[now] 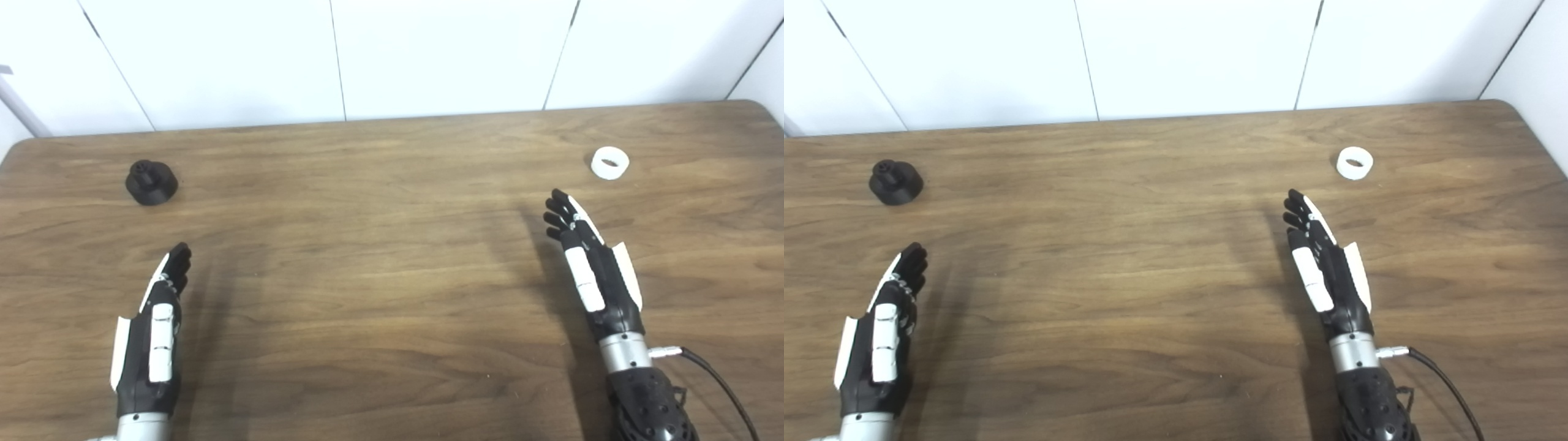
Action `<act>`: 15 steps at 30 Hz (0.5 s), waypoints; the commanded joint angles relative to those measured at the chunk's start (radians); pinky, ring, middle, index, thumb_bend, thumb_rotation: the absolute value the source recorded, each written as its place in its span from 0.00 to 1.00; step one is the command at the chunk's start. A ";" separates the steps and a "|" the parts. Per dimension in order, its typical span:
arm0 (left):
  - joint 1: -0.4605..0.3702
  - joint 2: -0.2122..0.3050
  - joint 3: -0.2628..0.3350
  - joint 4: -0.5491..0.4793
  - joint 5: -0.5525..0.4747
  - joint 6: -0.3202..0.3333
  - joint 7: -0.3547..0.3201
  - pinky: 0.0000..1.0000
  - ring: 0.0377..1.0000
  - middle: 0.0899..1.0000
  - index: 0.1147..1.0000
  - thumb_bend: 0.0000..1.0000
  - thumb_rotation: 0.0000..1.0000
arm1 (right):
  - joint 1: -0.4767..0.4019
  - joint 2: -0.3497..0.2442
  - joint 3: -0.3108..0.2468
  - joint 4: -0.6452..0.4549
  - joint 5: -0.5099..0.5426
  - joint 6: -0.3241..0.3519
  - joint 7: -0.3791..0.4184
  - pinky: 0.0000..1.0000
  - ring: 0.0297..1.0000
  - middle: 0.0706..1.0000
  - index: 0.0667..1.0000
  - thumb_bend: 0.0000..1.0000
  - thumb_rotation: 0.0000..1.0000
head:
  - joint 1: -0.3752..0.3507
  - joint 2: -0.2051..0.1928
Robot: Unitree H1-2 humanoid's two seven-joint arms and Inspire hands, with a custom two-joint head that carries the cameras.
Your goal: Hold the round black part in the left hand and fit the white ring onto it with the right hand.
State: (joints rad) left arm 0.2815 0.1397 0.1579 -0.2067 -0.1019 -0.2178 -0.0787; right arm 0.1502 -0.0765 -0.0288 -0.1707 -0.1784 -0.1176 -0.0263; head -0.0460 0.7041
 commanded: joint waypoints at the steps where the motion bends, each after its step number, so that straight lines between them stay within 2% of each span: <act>1: -0.005 -0.003 0.000 0.020 0.000 -0.031 0.007 1.00 0.97 0.95 0.93 0.42 1.00 | 0.032 0.020 0.008 0.034 0.009 -0.005 -0.010 0.86 0.88 0.90 0.91 0.51 1.00 | -0.002 0.002; 5: -0.004 -0.004 0.001 0.019 -0.007 -0.028 0.006 1.00 0.97 0.95 0.93 0.44 1.00 | 0.033 0.020 0.010 0.032 0.005 -0.006 -0.011 0.85 0.87 0.89 0.91 0.49 1.00 | -0.002 0.002; 10: -0.003 -0.005 0.001 0.019 0.002 -0.032 0.010 1.00 0.97 0.95 0.93 0.41 1.00 | 0.036 0.018 0.010 0.030 0.002 -0.005 -0.011 0.85 0.87 0.89 0.91 0.51 1.00 | 0.008 -0.007; 15: 0.001 -0.018 -0.004 0.019 0.019 -0.035 0.018 1.00 0.96 0.94 0.93 0.41 0.99 | 0.038 0.012 0.003 0.044 0.022 -0.020 -0.006 0.86 0.88 0.90 0.91 0.51 1.00 | 0.080 -0.039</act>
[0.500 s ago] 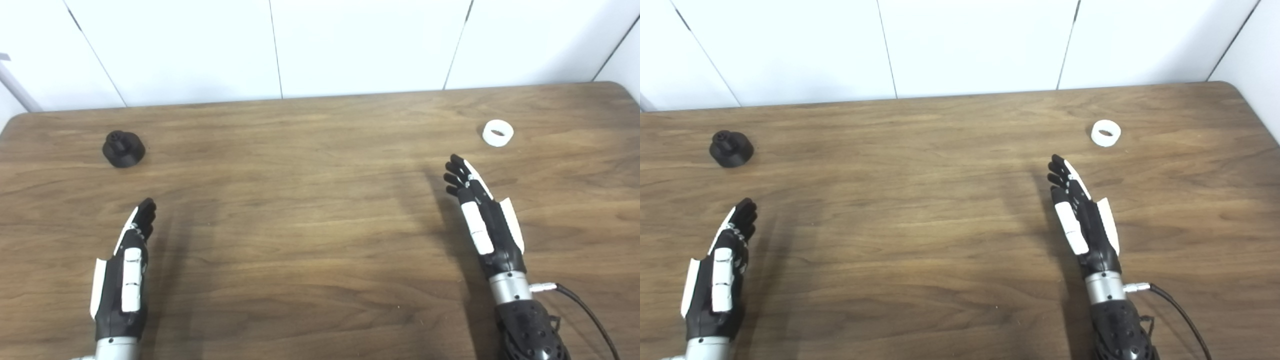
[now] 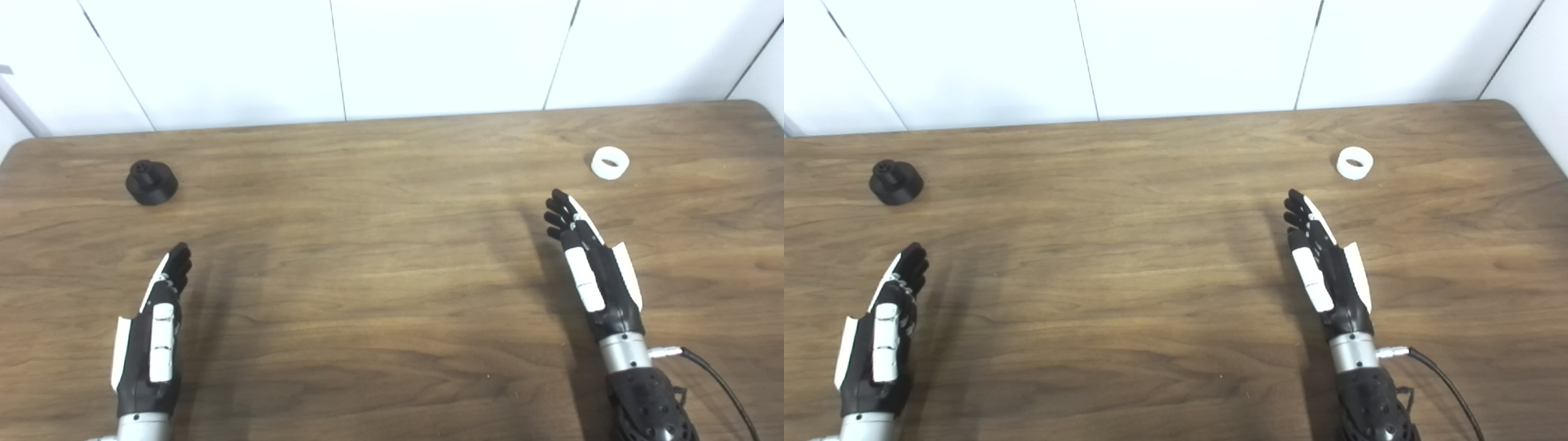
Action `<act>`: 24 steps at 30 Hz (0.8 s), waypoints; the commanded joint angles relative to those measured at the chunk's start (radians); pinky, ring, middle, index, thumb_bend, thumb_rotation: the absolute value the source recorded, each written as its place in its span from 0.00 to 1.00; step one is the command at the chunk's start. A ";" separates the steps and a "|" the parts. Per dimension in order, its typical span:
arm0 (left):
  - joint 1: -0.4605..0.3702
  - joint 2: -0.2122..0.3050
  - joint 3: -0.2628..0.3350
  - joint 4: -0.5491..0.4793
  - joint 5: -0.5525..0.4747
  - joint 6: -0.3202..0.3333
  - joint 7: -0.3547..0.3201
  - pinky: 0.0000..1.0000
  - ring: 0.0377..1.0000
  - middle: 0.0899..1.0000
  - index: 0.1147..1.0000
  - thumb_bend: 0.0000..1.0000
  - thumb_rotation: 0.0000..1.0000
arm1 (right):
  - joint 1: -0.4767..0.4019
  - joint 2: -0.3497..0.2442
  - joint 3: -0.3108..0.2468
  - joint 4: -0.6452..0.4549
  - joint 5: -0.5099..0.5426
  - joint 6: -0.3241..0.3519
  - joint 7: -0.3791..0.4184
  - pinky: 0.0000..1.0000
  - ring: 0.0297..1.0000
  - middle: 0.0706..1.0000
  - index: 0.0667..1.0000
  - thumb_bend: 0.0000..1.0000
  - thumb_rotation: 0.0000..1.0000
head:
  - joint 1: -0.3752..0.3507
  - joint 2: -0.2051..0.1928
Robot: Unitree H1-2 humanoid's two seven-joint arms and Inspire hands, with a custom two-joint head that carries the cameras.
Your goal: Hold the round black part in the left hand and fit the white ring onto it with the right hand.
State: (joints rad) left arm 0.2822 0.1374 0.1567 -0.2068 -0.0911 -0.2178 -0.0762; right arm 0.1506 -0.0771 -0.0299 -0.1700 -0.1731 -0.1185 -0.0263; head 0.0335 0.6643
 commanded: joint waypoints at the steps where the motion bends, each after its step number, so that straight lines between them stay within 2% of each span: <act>1: 0.003 -0.020 -0.005 0.019 0.007 -0.036 0.016 0.99 0.96 0.94 0.92 0.40 0.98 | 0.039 0.009 0.001 0.049 0.027 -0.028 -0.004 0.86 0.88 0.90 0.91 0.51 1.00 | 0.029 -0.013; 2: 0.005 -0.024 -0.008 0.019 0.008 -0.037 0.017 0.99 0.96 0.94 0.92 0.40 0.96 | 0.041 0.005 -0.001 0.054 0.033 -0.034 -0.001 0.86 0.88 0.90 0.92 0.50 1.00 | 0.035 -0.016; 4: 0.009 -0.030 -0.016 0.022 0.019 -0.043 0.017 0.99 0.96 0.94 0.92 0.38 0.95 | 0.041 -0.008 -0.006 0.070 0.049 -0.056 0.005 0.87 0.88 0.90 0.92 0.51 1.00 | 0.085 -0.051; 9: 0.018 -0.039 -0.033 0.048 0.045 -0.081 0.020 0.99 0.96 0.94 0.92 0.44 0.92 | 0.043 -0.031 -0.014 0.104 0.071 -0.097 0.019 0.87 0.88 0.90 0.93 0.53 1.00 | 0.140 -0.103; 10: 0.021 -0.042 -0.036 0.050 0.055 -0.082 0.024 0.99 0.96 0.94 0.92 0.45 0.92 | 0.041 -0.034 -0.017 0.115 0.077 -0.109 0.021 0.87 0.88 0.91 0.92 0.53 1.00 | 0.158 -0.123; 11: 0.023 -0.045 -0.038 0.051 0.066 -0.082 0.030 1.00 0.97 0.94 0.92 0.46 0.93 | 0.040 -0.037 -0.018 0.125 0.082 -0.120 0.024 0.87 0.88 0.90 0.92 0.53 1.00 | 0.158 -0.123; 13: 0.023 -0.049 -0.042 0.063 0.088 -0.094 0.042 1.00 0.97 0.94 0.92 0.47 0.94 | 0.036 -0.042 -0.022 0.151 0.101 -0.147 0.033 0.87 0.88 0.91 0.92 0.52 1.00 | 0.183 -0.153; 14: 0.023 -0.050 -0.044 0.068 0.094 -0.099 0.046 1.00 0.97 0.94 0.92 0.48 0.94 | 0.035 -0.043 -0.023 0.159 0.108 -0.155 0.035 0.88 0.88 0.91 0.92 0.52 1.00 | 0.183 -0.153; 16: 0.024 -0.053 -0.049 0.074 0.105 -0.107 0.053 0.98 0.97 0.94 0.92 0.49 0.94 | 0.034 -0.048 -0.025 0.176 0.120 -0.164 0.039 0.88 0.89 0.91 0.93 0.51 1.00 | 0.206 -0.177; 24: 0.022 -0.063 -0.063 0.089 0.119 -0.122 0.073 0.97 0.96 0.93 0.91 0.43 0.92 | 0.034 -0.058 -0.022 0.187 0.134 -0.171 0.042 0.91 0.90 0.92 0.94 0.47 1.00 | 0.236 -0.197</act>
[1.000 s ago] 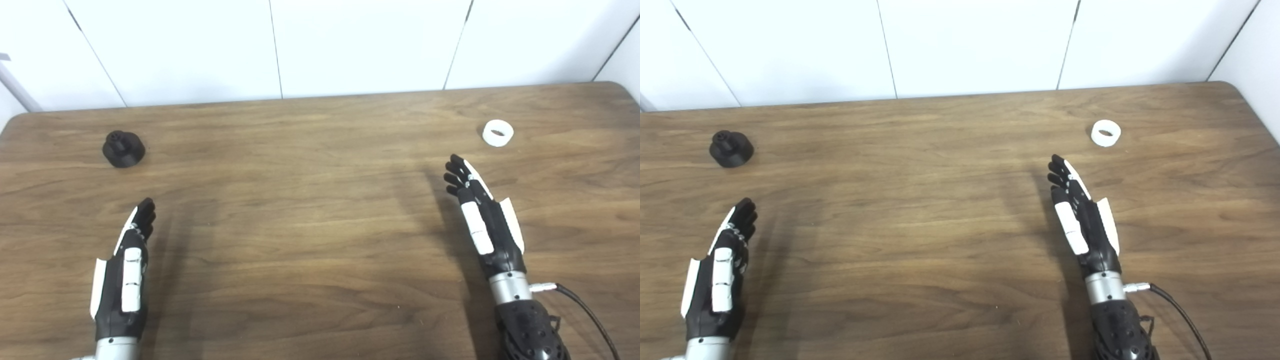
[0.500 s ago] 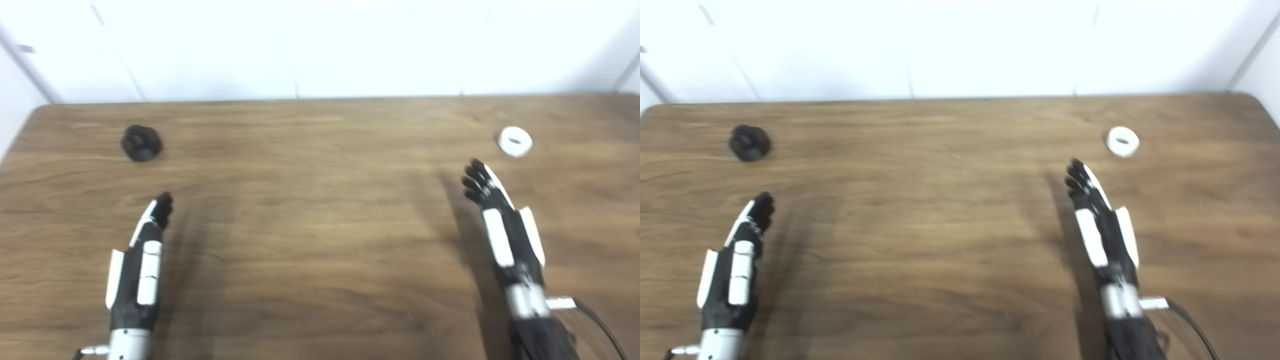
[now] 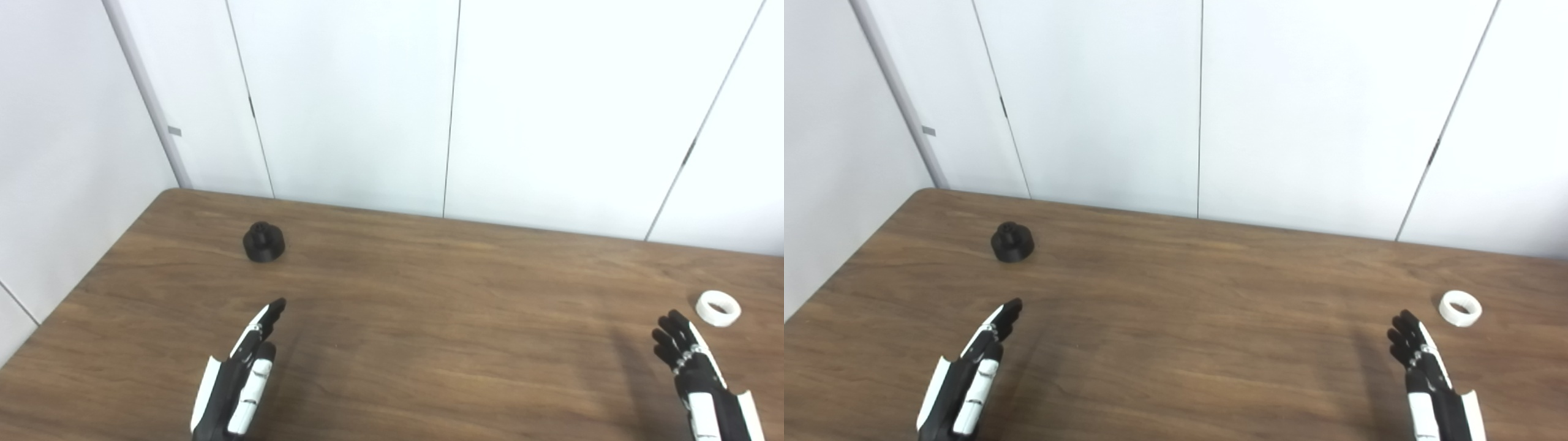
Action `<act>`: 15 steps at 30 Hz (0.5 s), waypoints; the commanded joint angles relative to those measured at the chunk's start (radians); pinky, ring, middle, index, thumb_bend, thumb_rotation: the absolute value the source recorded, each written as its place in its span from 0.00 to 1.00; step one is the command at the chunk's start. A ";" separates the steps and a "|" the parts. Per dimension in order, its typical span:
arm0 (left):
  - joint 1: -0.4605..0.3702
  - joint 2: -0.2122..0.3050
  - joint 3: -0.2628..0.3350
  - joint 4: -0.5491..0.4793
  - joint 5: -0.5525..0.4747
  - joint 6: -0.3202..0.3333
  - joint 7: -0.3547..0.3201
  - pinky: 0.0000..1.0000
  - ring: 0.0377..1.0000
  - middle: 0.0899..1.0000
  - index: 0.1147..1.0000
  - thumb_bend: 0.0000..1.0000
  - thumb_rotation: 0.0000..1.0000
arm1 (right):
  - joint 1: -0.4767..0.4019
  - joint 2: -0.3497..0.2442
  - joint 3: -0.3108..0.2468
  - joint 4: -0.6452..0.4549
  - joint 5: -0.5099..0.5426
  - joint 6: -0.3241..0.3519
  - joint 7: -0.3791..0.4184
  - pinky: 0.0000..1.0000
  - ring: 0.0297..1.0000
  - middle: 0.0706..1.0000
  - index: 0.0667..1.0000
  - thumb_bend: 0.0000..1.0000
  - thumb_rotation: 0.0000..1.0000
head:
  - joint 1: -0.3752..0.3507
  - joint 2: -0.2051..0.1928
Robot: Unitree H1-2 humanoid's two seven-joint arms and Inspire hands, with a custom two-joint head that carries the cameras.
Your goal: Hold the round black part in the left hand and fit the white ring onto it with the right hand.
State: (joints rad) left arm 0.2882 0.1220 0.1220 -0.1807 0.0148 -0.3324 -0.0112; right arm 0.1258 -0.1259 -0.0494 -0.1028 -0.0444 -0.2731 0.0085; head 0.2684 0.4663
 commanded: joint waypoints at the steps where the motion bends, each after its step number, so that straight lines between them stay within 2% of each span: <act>1: 0.015 -0.045 -0.031 0.066 0.015 -0.013 0.008 0.98 0.96 0.93 0.91 0.43 0.93 | 0.059 -0.011 -0.002 0.120 -0.002 -0.018 0.005 0.91 0.90 0.92 0.94 0.46 1.00 | -0.001 0.002; 5: 0.016 -0.049 -0.033 0.059 0.027 -0.004 0.018 0.96 0.95 0.93 0.90 0.43 0.92 | 0.061 -0.013 -0.003 0.115 -0.006 -0.010 0.005 0.92 0.90 0.92 0.95 0.46 1.00 | -0.005 0.005; 10: 0.019 -0.053 -0.036 0.052 0.031 0.016 0.024 0.99 0.97 0.94 0.90 0.46 0.91 | 0.064 -0.011 -0.005 0.114 0.010 -0.011 0.012 0.92 0.90 0.92 0.94 0.46 1.00 | -0.006 0.008; 13: 0.022 -0.059 -0.034 0.047 0.012 0.026 0.026 1.00 0.97 0.94 0.90 0.46 0.85 | 0.065 -0.012 -0.005 0.113 0.007 -0.010 0.012 0.91 0.90 0.92 0.94 0.48 1.00 | -0.016 0.012; 15: 0.026 -0.068 -0.029 0.035 0.001 0.037 0.034 1.00 0.98 0.94 0.89 0.47 0.75 | 0.067 -0.013 -0.007 0.113 0.010 -0.008 0.013 0.92 0.90 0.92 0.94 0.47 1.00 | -0.021 0.013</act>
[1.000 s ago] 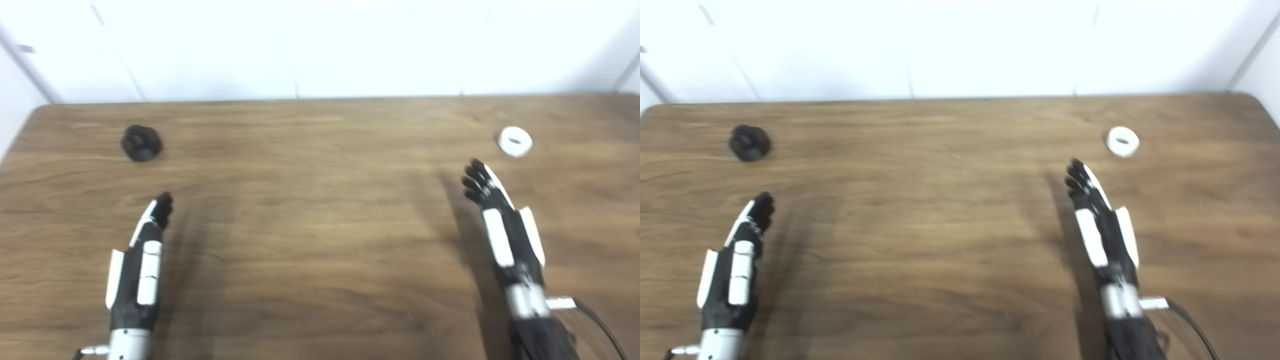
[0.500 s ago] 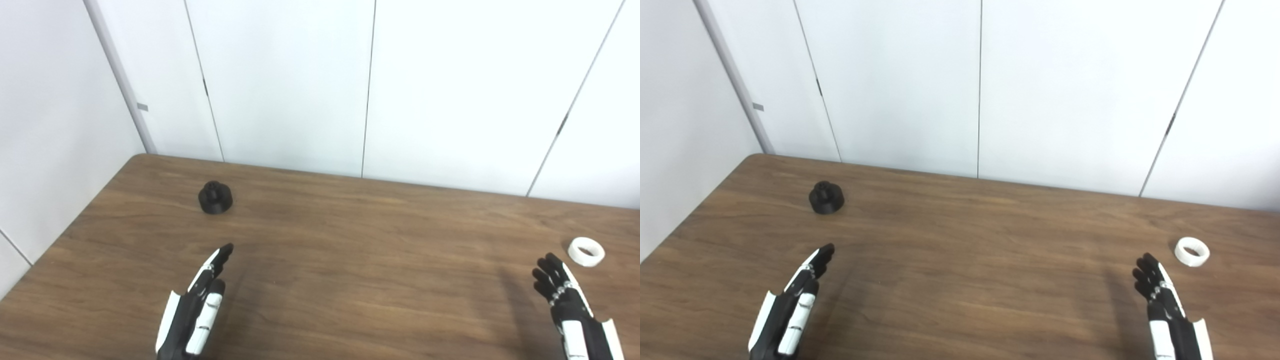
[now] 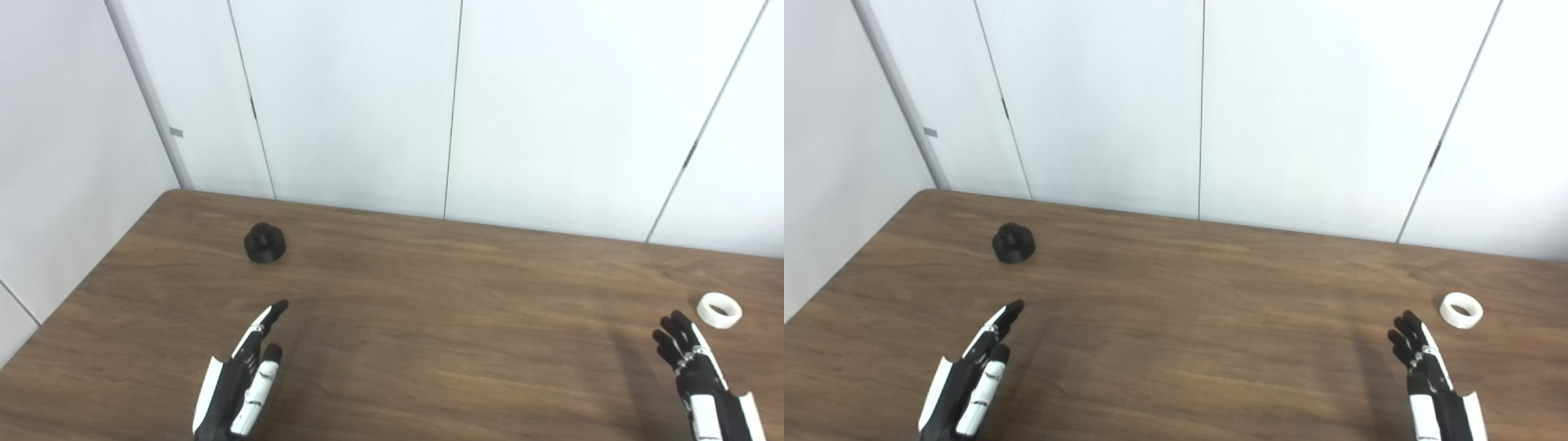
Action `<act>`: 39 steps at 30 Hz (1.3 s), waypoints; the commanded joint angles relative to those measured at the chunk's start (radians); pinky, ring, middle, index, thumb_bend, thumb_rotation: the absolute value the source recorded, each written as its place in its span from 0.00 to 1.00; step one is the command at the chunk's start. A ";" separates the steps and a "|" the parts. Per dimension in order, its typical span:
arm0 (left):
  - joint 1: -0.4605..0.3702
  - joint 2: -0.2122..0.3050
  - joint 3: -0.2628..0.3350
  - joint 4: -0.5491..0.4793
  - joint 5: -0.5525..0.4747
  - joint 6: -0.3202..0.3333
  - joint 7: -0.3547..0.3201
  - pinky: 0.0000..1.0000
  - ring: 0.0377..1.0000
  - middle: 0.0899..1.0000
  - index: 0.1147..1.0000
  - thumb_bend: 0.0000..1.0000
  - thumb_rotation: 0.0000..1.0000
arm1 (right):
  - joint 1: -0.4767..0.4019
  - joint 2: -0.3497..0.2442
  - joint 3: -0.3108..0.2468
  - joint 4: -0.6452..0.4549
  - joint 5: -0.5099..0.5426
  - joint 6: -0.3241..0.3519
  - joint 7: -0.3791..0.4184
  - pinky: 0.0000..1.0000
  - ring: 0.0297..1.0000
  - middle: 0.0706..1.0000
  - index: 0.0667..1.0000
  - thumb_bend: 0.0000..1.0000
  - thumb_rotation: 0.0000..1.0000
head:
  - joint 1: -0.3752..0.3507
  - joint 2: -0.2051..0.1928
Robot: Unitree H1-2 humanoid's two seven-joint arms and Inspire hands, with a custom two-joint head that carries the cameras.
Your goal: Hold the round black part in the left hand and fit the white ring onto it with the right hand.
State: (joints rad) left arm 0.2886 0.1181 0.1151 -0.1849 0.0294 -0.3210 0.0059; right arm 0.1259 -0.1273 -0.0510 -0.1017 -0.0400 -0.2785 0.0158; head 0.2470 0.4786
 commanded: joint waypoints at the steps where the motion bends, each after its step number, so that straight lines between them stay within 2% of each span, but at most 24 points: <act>1: 0.028 -0.066 -0.018 0.030 -0.002 0.033 0.025 1.00 0.98 0.93 0.89 0.49 0.69 | 0.069 -0.011 -0.006 0.109 0.005 0.000 0.005 0.92 0.90 0.92 0.94 0.47 1.00 | -0.002 0.003; 5: 0.026 -0.050 -0.009 -0.042 0.006 0.093 0.043 0.97 0.95 0.93 0.90 0.57 0.48 | 0.072 -0.010 -0.011 0.106 -0.002 0.003 -0.001 0.90 0.89 0.91 0.94 0.48 1.00 | -0.008 0.008; 9: -0.007 -0.018 0.013 -0.115 0.016 0.187 0.053 0.95 0.94 0.92 0.91 0.66 0.37 | 0.076 -0.014 -0.012 0.107 -0.001 -0.002 0.002 0.90 0.89 0.91 0.94 0.51 1.00 | -0.013 0.012; 12: -0.049 0.011 0.037 -0.169 0.057 0.277 0.062 0.93 0.94 0.92 0.90 0.69 0.33 | 0.078 -0.014 -0.015 0.108 0.002 -0.006 0.002 0.90 0.89 0.91 0.94 0.51 1.00 | -0.015 0.014; 13: -0.071 0.024 0.048 -0.185 0.070 0.314 0.064 0.91 0.93 0.91 0.89 0.75 0.33 | 0.079 -0.013 -0.016 0.107 0.005 -0.004 0.003 0.90 0.89 0.91 0.94 0.51 1.00 | -0.014 0.016; 20: -0.203 0.101 0.087 -0.234 0.166 0.483 0.055 0.99 0.98 0.94 0.88 0.89 0.29 | 0.077 -0.008 -0.016 0.109 -0.005 -0.010 -0.001 0.88 0.88 0.91 0.93 0.50 1.00 | -0.018 0.019; 28: -0.347 0.237 0.078 -0.159 0.309 0.565 0.037 1.00 0.98 0.94 0.89 0.90 0.34 | 0.075 -0.004 -0.012 0.116 -0.011 -0.015 -0.003 0.88 0.88 0.91 0.93 0.52 1.00 | -0.020 0.020; 31: -0.405 0.283 0.067 -0.088 0.358 0.568 0.038 0.96 0.96 0.92 0.88 0.88 0.35 | 0.077 -0.002 -0.010 0.111 -0.023 -0.014 -0.006 0.88 0.88 0.91 0.93 0.53 1.00 | -0.020 0.021; 39: -0.554 0.354 0.049 0.125 0.396 0.569 0.053 0.92 0.96 0.94 0.89 0.89 0.35 | 0.082 0.001 -0.007 0.104 -0.033 -0.014 -0.007 0.87 0.87 0.90 0.93 0.55 1.00 | -0.025 0.023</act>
State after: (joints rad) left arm -0.2128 0.4314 0.1636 -0.0621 0.3966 0.2606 0.0350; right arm 0.1297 -0.1285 -0.0595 -0.1022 -0.0639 -0.2821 0.0144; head 0.2224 0.5001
